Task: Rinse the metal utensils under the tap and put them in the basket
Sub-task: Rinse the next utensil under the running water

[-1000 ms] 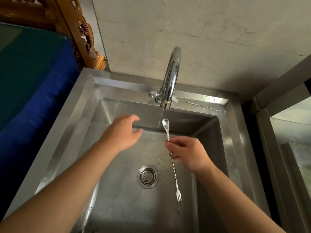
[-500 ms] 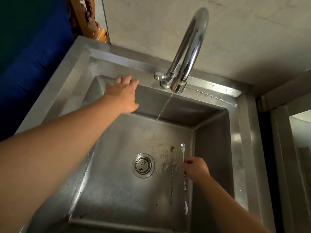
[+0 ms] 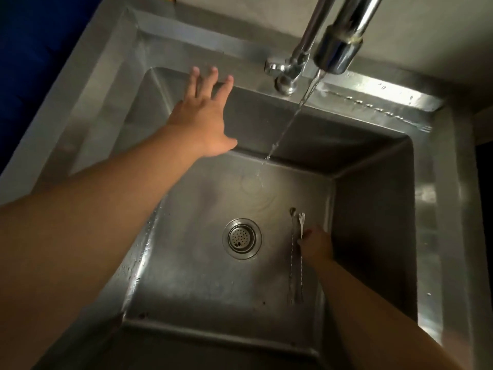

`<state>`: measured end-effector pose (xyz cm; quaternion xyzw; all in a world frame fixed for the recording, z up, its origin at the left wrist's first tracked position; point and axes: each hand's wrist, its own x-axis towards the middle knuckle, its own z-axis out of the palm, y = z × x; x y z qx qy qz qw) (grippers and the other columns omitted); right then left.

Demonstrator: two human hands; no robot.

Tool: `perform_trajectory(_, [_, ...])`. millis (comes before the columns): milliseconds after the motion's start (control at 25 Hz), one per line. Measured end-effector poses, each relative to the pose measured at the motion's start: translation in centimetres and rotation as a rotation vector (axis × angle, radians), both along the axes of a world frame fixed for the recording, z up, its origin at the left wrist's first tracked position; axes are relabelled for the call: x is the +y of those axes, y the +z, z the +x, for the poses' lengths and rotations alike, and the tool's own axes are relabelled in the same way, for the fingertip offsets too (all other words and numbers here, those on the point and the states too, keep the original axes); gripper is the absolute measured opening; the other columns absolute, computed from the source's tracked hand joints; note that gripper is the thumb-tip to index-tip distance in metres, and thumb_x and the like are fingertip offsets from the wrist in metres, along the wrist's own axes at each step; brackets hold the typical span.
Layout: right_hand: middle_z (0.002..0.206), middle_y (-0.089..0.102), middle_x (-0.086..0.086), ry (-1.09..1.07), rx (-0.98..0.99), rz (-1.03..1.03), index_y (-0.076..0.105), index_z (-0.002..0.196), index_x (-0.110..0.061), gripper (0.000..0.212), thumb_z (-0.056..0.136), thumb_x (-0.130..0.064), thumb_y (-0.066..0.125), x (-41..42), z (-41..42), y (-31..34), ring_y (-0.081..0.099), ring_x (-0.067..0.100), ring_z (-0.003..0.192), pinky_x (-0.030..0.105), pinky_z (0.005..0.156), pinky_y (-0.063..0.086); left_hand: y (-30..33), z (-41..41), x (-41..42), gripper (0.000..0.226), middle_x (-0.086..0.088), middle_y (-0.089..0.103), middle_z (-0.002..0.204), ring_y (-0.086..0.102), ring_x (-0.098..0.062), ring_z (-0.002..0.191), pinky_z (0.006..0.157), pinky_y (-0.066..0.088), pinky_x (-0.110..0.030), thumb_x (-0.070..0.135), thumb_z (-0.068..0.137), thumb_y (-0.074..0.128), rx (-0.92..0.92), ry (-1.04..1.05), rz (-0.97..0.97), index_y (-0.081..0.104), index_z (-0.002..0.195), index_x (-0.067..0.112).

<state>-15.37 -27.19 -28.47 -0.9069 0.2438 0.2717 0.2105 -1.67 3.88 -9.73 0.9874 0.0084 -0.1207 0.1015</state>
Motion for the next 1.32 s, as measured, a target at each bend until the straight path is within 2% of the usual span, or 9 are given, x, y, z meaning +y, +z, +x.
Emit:
perform_trajectory(120, [0.102, 0.071, 0.018, -0.039, -0.011, -0.003, 0.063, 0.092, -0.008, 0.009, 0.087, -0.002, 0.069, 0.3, 0.3, -0.7, 0.06, 0.027, 0.081, 0.032, 0.068, 0.046, -0.4, 0.0, 0.1, 0.121, -0.001, -0.01, 0.175, -0.016, -0.033, 0.159, 0.123, 0.025, -0.052, 0.049, 0.078, 0.08, -0.028, -0.002, -0.013, -0.003, 0.164, 0.03])
perform_trajectory(280, [0.104, 0.072, 0.016, -0.028, 0.0, -0.005, 0.066, 0.093, -0.012, 0.01, 0.088, -0.006, 0.072, 0.6, 0.5, -0.6, 0.066, 0.029, 0.087, 0.032, 0.069, 0.052, -0.4, 0.2, 0.3, 0.124, -0.001, -0.01, 0.175, -0.016, -0.034, 0.158, 0.122, 0.026, -0.052, 0.049, 0.076, 0.081, -0.031, -0.014, -0.007, -0.004, 0.164, 0.03])
perform_trajectory(440, [0.097, 0.073, 0.013, 0.023, -0.069, 0.076, 0.069, 0.098, -0.013, 0.007, 0.093, -0.017, 0.066, 1.2, 2.5, 3.6, 0.065, 0.024, 0.076, 0.03, 0.066, 0.054, -0.2, 0.1, 0.0, 0.124, 0.001, -0.015, 0.174, -0.018, -0.032, 0.158, 0.119, 0.033, -0.053, 0.049, 0.077, 0.08, -0.01, -0.001, 0.006, -0.007, 0.164, 0.032])
perform_trajectory(640, [0.073, 0.069, -0.008, 0.216, -0.574, 0.125, 0.071, 0.087, -0.023, 0.007, 0.086, -0.03, 0.07, 2.0, 8.3, 16.7, 0.062, 0.006, 0.064, 0.017, 0.059, 0.044, 0.6, 0.2, -0.2, 0.123, 0.003, -0.016, 0.174, -0.018, -0.031, 0.158, 0.114, 0.038, -0.055, 0.05, 0.077, 0.079, 0.03, 0.006, 0.013, -0.008, 0.163, 0.032])
perform_trajectory(760, [0.085, 0.069, -0.003, 0.396, -0.816, 0.016, 0.07, 0.094, -0.024, 0.007, 0.09, -0.029, 0.067, 1.2, 12.3, 22.8, 0.062, 0.013, 0.072, 0.025, 0.067, 0.048, 1.0, 0.1, -0.3, 0.122, 0.003, -0.016, 0.174, -0.017, -0.031, 0.159, 0.115, 0.04, -0.055, 0.047, 0.077, 0.079, 0.051, 0.007, 0.014, -0.006, 0.164, 0.032])
perform_trajectory(880, [0.114, 0.068, 0.014, 0.533, -0.73, -0.164, 0.07, 0.119, -0.011, 0.025, 0.096, -0.018, 0.062, -0.1, 16.7, 25.1, 0.061, 0.034, 0.107, 0.041, 0.09, 0.052, 1.2, 0.0, -0.3, 0.123, 0.001, -0.015, 0.174, -0.015, -0.032, 0.159, 0.116, 0.039, -0.056, 0.044, 0.077, 0.079, 0.049, -0.003, 0.028, -0.007, 0.164, 0.03])
perform_trajectory(960, [0.124, 0.063, 0.018, 0.608, -0.619, -0.258, 0.066, 0.129, -0.009, 0.032, 0.099, -0.016, 0.058, -0.5, 18.9, 25.1, 0.055, 0.038, 0.118, 0.045, 0.097, 0.049, 1.3, 0.0, -0.4, 0.123, 0.001, -0.017, 0.174, -0.016, -0.032, 0.159, 0.117, 0.038, -0.057, 0.043, 0.078, 0.079, 0.058, -0.005, 0.032, -0.009, 0.163, 0.031])
perform_trajectory(1120, [0.121, 0.065, 0.013, 0.715, -0.464, -0.394, 0.07, 0.123, -0.014, 0.03, 0.1, -0.02, 0.052, -0.2, 21.3, 23.7, 0.056, 0.034, 0.116, 0.042, 0.094, 0.05, 1.4, 0.0, -0.2, 0.122, 0.002, -0.018, 0.174, -0.018, -0.031, 0.159, 0.117, 0.036, -0.057, 0.04, 0.079, 0.078, 0.073, -0.007, 0.018, -0.01, 0.163, 0.032])
perform_trajectory(1320, [0.108, 0.066, 0.015, 0.71, -0.479, -0.436, 0.07, 0.105, -0.006, 0.024, 0.097, -0.017, 0.05, 0.2, 21.7, 22.5, 0.06, 0.033, 0.101, 0.04, 0.081, 0.05, 1.5, 0.2, -0.2, 0.124, 0.003, -0.023, 0.173, -0.021, -0.03, 0.158, 0.119, 0.036, -0.056, 0.035, 0.08, 0.079, 0.106, -0.006, 0.006, -0.013, 0.162, 0.032])
